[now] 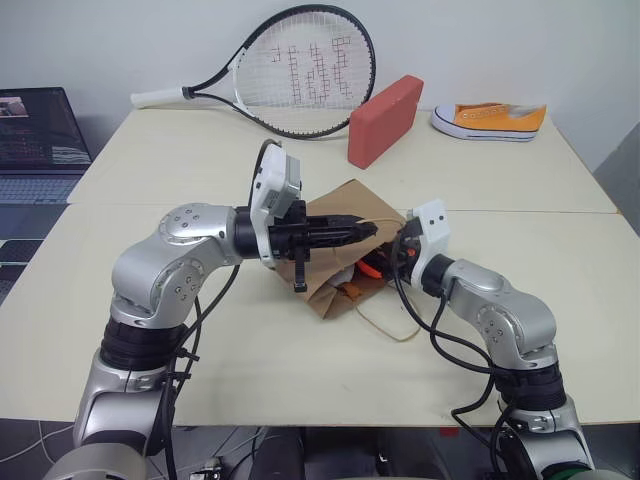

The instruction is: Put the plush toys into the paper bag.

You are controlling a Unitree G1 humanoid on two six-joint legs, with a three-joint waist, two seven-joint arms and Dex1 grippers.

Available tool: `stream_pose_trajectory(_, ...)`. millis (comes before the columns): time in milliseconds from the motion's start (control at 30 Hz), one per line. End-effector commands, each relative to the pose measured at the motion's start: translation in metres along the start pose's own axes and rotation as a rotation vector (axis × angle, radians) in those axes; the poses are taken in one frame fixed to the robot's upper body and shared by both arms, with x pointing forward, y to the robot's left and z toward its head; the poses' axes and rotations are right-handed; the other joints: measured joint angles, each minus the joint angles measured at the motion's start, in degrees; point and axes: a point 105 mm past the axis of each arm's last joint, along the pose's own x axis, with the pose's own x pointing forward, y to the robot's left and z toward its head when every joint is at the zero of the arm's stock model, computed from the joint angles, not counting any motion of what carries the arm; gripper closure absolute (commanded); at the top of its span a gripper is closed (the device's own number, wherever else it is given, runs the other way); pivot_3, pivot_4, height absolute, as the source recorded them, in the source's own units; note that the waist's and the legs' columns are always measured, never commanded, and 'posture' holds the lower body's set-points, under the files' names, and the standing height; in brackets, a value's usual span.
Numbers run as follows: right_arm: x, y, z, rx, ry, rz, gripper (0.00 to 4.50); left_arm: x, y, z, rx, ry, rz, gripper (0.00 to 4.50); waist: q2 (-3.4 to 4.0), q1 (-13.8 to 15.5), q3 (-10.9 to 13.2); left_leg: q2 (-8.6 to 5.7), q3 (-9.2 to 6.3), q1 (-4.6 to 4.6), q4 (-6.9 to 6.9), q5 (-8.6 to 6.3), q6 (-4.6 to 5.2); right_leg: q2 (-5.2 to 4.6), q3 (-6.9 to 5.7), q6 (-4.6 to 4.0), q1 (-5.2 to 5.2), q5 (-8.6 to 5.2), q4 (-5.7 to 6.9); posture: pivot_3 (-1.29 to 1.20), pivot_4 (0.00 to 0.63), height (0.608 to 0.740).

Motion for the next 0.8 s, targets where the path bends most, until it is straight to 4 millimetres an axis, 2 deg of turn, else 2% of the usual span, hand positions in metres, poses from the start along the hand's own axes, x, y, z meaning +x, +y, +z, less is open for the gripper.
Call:
stream_pose_trajectory(33,-0.004,-0.008,0.007,0.005,-0.022,-0.030,0.03,-0.007,0.000,0.019,0.042,-0.049,0.010,4.50,0.00,0.0,0.0,0.00,0.01,0.00,0.00,0.00,0.00,0.00,0.01,0.00,0.00,0.00,0.00,0.00,0.150,0.740)
stream_pose_trajectory(167,-0.005,-0.015,0.003,0.007,-0.004,-0.069,0.03,-0.011,-0.002,0.025,0.030,-0.070,0.001,4.50,0.00,0.0,0.0,0.00,0.01,0.01,0.00,0.00,0.00,0.00,0.00,-0.02,0.00,-0.01,0.00,0.00,0.150,0.740)
stream_pose_trajectory(367,-0.004,-0.017,0.003,0.054,-0.015,-0.081,0.03,-0.020,0.004,0.019,0.033,-0.019,0.042,4.50,0.00,-0.1,0.0,0.00,0.01,0.01,-0.03,0.00,0.00,0.00,0.00,-0.02,-0.01,-0.01,0.00,0.00,0.150,0.740)
stream_pose_trajectory(567,-0.009,0.001,0.016,0.032,-0.064,0.043,0.03,-0.013,0.008,0.016,0.045,-0.024,0.065,4.50,0.00,-0.3,0.0,0.00,0.01,0.01,-0.03,0.00,0.00,0.00,0.01,-0.02,0.00,-0.01,-0.01,0.00,0.150,0.740)
stream_pose_trajectory(800,-0.049,0.014,0.030,-0.107,-0.005,0.246,0.03,-0.004,0.018,0.017,0.065,-0.052,0.107,4.50,0.02,0.0,0.0,-0.01,0.01,0.00,-0.03,0.00,0.00,-0.01,0.00,-0.01,0.01,-0.01,-0.04,0.00,0.150,0.740)
